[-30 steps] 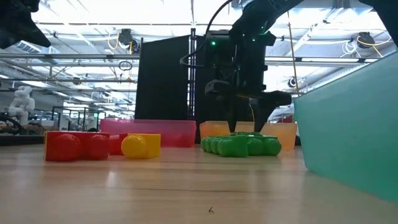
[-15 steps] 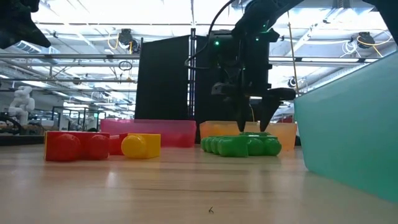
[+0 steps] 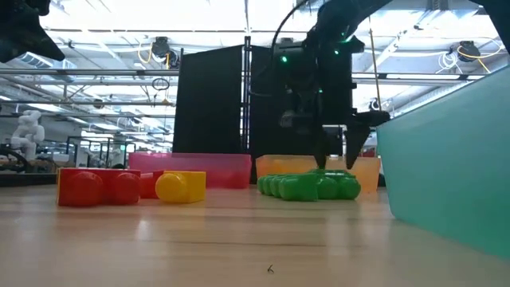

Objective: Sort blocks
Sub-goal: Put the green game piece into the green bin

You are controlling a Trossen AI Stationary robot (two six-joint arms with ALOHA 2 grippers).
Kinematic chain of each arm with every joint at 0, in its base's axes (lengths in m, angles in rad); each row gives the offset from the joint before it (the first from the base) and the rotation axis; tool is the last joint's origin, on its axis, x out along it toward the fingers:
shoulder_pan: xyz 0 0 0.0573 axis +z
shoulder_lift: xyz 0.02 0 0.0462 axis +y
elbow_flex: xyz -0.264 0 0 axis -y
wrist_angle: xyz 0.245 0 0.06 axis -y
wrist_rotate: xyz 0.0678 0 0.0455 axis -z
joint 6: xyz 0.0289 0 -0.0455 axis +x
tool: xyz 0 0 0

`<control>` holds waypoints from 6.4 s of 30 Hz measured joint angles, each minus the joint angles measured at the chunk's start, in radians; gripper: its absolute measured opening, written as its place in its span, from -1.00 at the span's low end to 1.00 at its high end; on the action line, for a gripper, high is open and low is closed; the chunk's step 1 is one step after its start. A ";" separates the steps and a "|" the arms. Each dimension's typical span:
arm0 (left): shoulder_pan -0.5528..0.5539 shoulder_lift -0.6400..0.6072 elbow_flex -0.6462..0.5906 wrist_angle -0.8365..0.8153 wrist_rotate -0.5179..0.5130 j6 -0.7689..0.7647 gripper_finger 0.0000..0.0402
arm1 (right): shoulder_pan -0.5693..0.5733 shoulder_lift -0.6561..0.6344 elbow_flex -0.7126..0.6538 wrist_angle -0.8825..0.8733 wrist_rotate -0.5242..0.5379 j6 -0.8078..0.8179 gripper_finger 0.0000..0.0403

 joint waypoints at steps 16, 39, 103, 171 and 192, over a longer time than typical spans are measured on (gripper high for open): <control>0.000 0.000 0.000 0.000 -0.007 -0.002 -0.99 | 0.027 -0.001 -0.152 0.160 -0.188 0.031 0.00; 0.000 0.000 -0.001 0.002 -0.011 -0.009 -0.99 | 0.199 -0.177 0.025 -0.059 -0.117 0.010 -0.44; 0.000 0.000 -0.001 0.004 -0.017 -0.034 -0.99 | 0.357 -0.209 0.028 -0.029 0.116 -0.813 0.29; 0.000 0.000 -0.001 -0.037 -0.027 -0.034 -0.99 | 0.635 -0.054 0.372 -0.164 -0.150 -0.455 -0.41; 0.000 0.000 -0.001 -0.033 -0.024 -0.035 -0.99 | 1.063 -0.053 0.355 -0.370 -0.171 0.189 -0.18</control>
